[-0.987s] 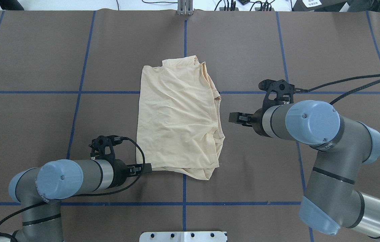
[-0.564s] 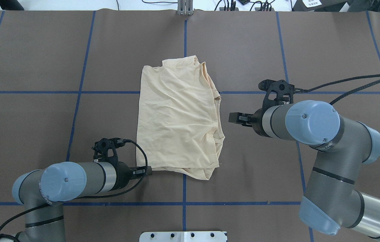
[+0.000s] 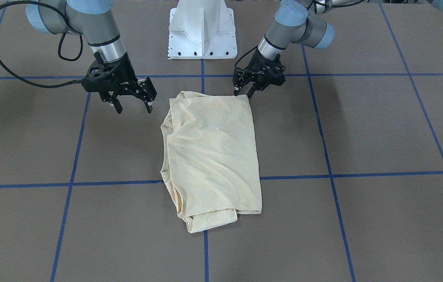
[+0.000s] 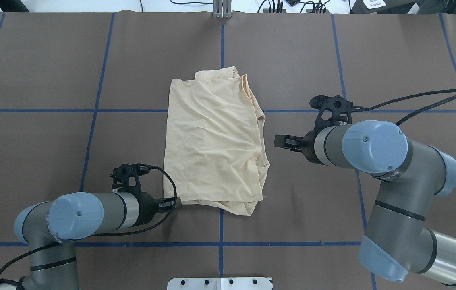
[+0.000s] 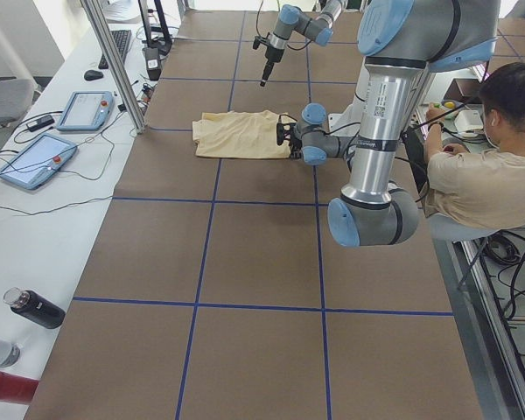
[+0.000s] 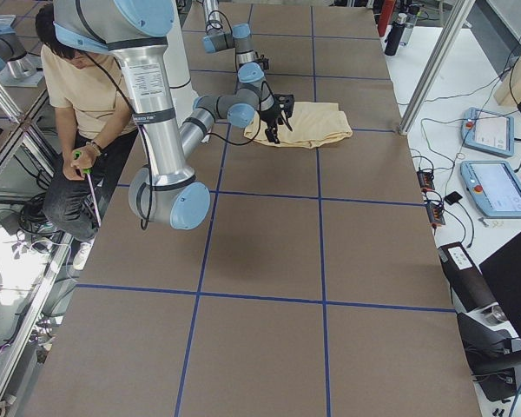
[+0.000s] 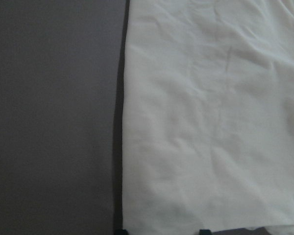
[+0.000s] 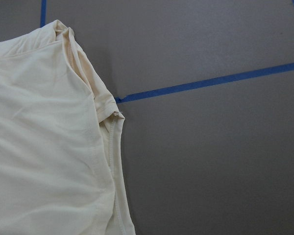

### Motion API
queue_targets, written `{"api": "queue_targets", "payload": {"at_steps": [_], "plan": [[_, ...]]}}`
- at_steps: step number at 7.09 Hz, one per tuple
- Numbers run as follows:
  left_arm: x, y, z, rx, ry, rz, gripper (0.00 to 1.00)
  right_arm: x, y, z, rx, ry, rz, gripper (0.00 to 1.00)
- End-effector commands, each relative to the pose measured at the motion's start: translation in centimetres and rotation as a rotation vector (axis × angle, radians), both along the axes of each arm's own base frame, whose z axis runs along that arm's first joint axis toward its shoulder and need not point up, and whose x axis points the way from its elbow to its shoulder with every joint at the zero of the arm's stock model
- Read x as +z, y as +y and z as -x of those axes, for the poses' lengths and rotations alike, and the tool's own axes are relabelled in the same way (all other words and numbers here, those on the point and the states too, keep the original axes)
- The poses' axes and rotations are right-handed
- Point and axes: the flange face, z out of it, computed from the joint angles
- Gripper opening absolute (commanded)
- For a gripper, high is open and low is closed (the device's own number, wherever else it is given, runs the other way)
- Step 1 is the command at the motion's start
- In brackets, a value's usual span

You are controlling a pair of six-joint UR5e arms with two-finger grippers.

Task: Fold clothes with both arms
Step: 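Move the right gripper to the shirt's near corner beside the left gripper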

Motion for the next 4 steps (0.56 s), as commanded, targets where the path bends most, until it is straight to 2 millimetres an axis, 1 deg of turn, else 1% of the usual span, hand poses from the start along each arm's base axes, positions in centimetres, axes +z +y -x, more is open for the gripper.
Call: {"api": "queue_targets", "payload": {"at_steps": [1, 2, 4], "plan": [[-0.10, -0.67, 0.35, -0.011, 0.001, -0.001, 0.59, -0.09, -0.01, 0.02, 0.000, -0.001, -0.001, 1.00], [-0.26, -1.02, 0.48, -0.019, 0.002, -0.002, 0.59, -0.07, 0.06, 0.08, -0.002, 0.000, 0.000, 1.00], [-0.20, -0.82, 0.18, -0.014, 0.000, 0.003, 0.60, -0.09, 0.06, 0.07, -0.002, -0.002, -0.001, 1.00]]}}
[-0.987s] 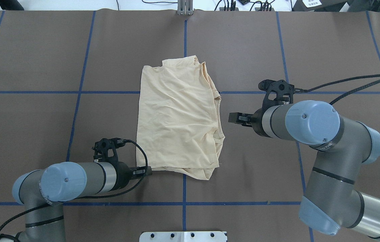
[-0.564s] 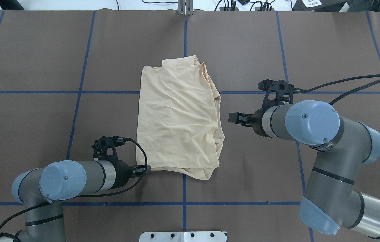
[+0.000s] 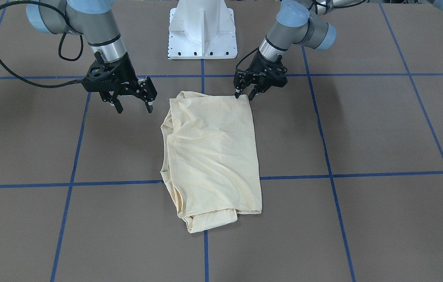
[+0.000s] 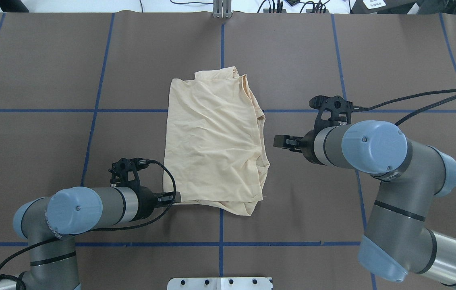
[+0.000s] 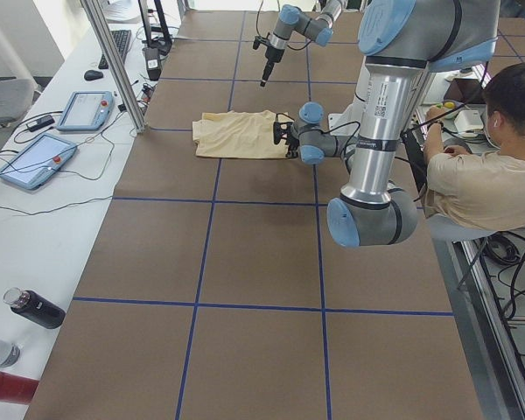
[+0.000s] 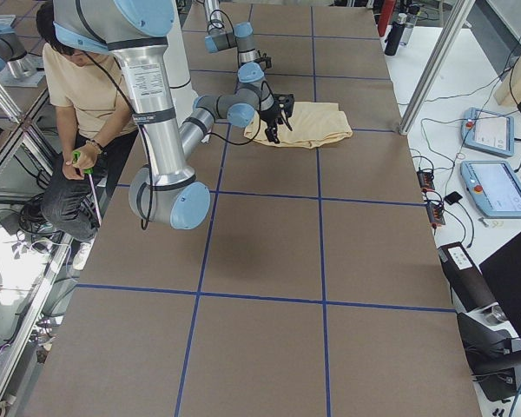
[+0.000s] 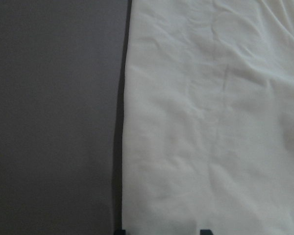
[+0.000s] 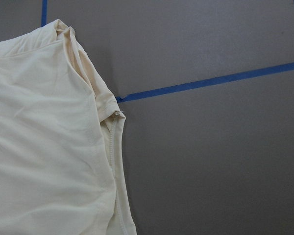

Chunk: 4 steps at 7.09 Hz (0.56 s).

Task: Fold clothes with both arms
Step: 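Move the right gripper to the shirt's near corner beside the left gripper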

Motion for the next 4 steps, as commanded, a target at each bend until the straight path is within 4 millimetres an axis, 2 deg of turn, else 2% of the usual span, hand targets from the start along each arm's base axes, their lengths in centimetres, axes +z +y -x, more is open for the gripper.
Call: {"api": "queue_targets", "payload": {"at_steps": [1, 3, 4], "plan": [[0.06, -0.17, -1.09, 0.002, -0.006, 0.005, 0.60, 0.01, 0.01, 0.01, 0.000, 0.001, 0.001, 1.00], [0.16, -0.39, -1.84, 0.002, -0.012, 0.007, 0.58, -0.01, 0.01, 0.01, 0.000, 0.000, 0.000, 1.00], [0.08, -0.46, -1.76, 0.001, -0.010, 0.006, 0.38, -0.07, 0.00, 0.03, 0.000, 0.000, 0.000, 1.00]]}}
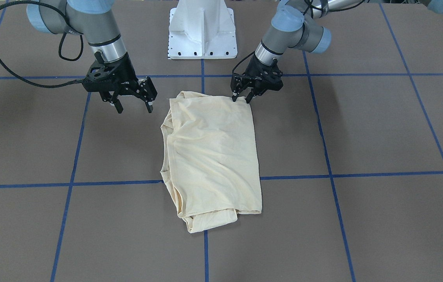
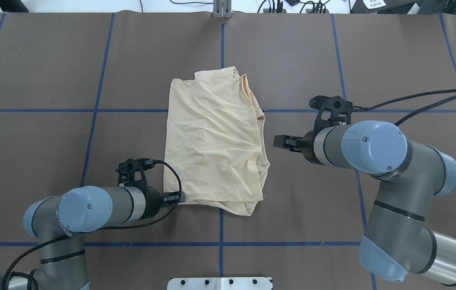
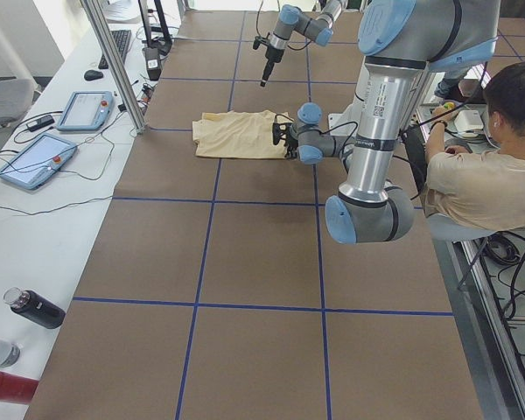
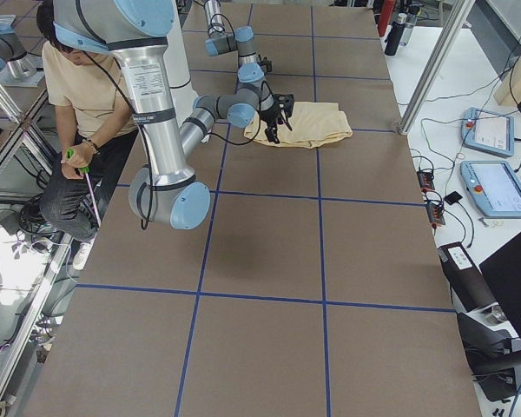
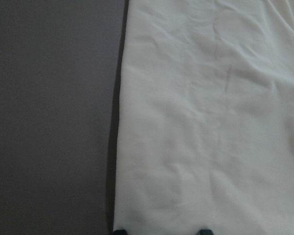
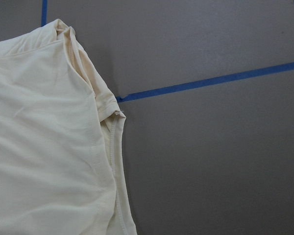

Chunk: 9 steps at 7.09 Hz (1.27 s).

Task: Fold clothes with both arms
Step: 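Move the right gripper to the shirt's near corner beside the left gripper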

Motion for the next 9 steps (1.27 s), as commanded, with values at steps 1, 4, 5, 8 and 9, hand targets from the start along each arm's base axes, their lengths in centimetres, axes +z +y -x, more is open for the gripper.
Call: {"api": "queue_targets", "payload": {"at_steps": [1, 4, 5, 8, 9], "plan": [[-0.2, -0.2, 0.1, -0.003, 0.004, -0.001, 0.05, -0.1, 0.1, 0.1, -0.002, -0.002, -0.001, 1.00], [-1.1, -0.6, 1.1, -0.012, 0.020, -0.008, 0.00, -0.5, 1.5, 1.6, -0.002, -0.007, -0.004, 1.00], [-1.0, -0.7, 1.1, -0.014, 0.018, -0.007, 0.00, -0.3, 3.4, 3.7, 0.037, -0.012, 0.019, 0.99], [-1.1, -0.6, 1.1, -0.011, 0.020, -0.007, 0.00, 0.1, 6.7, 11.0, 0.168, -0.015, 0.064, 0.84], [-1.1, -0.6, 1.1, -0.011, 0.020, -0.007, 0.00, 1.3, 6.6, 12.2, 0.188, 0.015, 0.055, 0.81]]}}
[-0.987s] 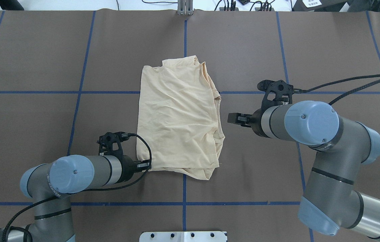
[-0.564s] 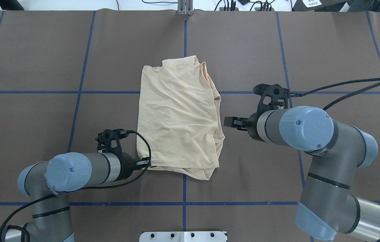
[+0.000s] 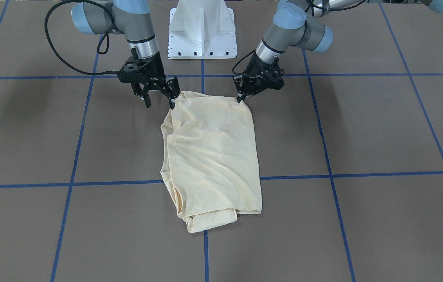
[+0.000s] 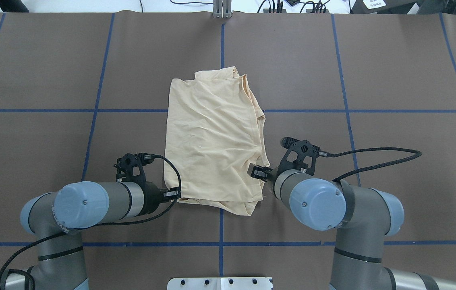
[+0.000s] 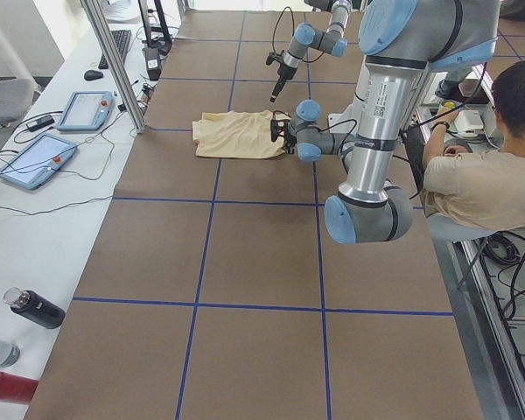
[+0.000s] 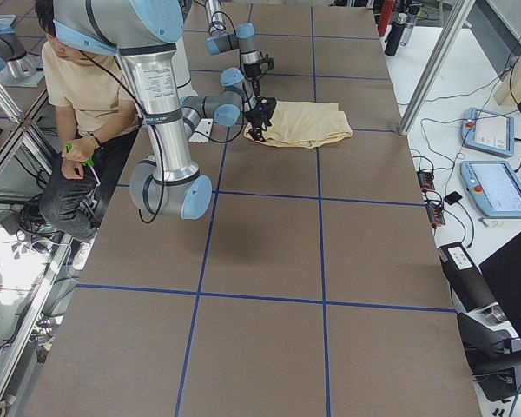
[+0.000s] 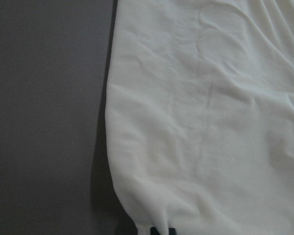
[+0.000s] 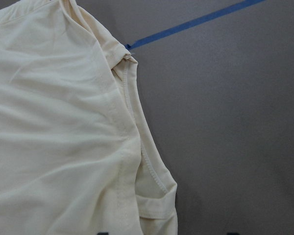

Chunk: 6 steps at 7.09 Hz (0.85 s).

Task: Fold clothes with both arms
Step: 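Move the right gripper to the shirt's near corner beside the left gripper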

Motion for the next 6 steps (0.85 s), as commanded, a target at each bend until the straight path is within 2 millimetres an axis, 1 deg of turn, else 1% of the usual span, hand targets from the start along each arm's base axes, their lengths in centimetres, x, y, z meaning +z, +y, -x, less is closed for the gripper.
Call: {"api": "queue_targets", "payload": {"at_steps": [1, 2, 3, 4, 6], "plan": [[-0.2, 0.0, 0.0, 0.000, 0.003, -0.001, 0.00, 1.3, 0.4, 2.2, 0.037, 0.033, -0.005, 0.75], [-0.2, 0.0, 0.0, 0.000, 0.005, -0.001, 0.00, 1.1, 0.5, 2.3, 0.038, 0.031, -0.009, 0.70], [-0.2, 0.0, 0.1, -0.001, 0.003, -0.001, 0.00, 0.4, 0.2, 3.7, 0.045, 0.032, -0.015, 0.70], [-0.2, 0.0, 0.1, -0.001, 0.003, -0.001, 0.00, 0.3, -0.3, 5.1, 0.054, 0.044, -0.020, 0.70], [-0.2, 0.0, 0.1, -0.001, 0.003, -0.001, 0.00, 1.0, 0.0, 5.2, 0.053, 0.063, -0.020, 0.69]]}}
